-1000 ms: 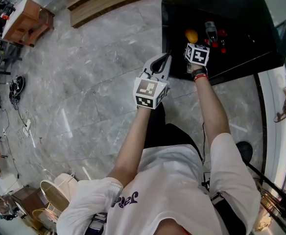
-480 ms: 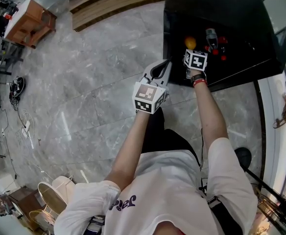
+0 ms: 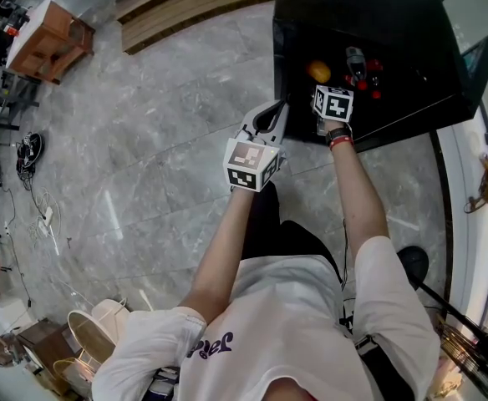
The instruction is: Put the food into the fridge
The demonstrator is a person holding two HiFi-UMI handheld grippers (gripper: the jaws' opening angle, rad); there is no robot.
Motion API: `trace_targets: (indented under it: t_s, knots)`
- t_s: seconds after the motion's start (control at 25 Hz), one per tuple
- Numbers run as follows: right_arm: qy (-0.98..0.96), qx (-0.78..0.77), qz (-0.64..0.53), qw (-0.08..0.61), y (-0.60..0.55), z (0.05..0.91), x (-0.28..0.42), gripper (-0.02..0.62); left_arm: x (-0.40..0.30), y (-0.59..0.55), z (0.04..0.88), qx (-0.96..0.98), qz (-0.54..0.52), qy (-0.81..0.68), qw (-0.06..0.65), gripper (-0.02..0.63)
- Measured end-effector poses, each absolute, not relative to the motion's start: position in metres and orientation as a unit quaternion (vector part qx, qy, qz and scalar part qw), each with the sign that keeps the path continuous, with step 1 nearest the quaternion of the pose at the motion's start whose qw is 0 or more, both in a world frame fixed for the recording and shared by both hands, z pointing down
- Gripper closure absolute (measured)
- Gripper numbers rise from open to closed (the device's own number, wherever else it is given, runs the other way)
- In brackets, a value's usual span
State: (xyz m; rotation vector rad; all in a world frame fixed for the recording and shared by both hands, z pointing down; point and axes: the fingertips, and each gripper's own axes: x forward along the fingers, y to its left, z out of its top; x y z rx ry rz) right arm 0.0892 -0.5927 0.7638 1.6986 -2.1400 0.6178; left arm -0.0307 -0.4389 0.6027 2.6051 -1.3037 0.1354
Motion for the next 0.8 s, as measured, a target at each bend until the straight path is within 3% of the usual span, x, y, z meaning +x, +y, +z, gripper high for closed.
trace_targets:
  t_s: [0.8]
  knots:
    - [-0.748, 0.593, 0.245, 0.171, -0.501, 0.677, 0.112, 0.236, -0.009, -0.39, 0.533, 0.881, 0.068, -0.448, 0.139, 0.588]
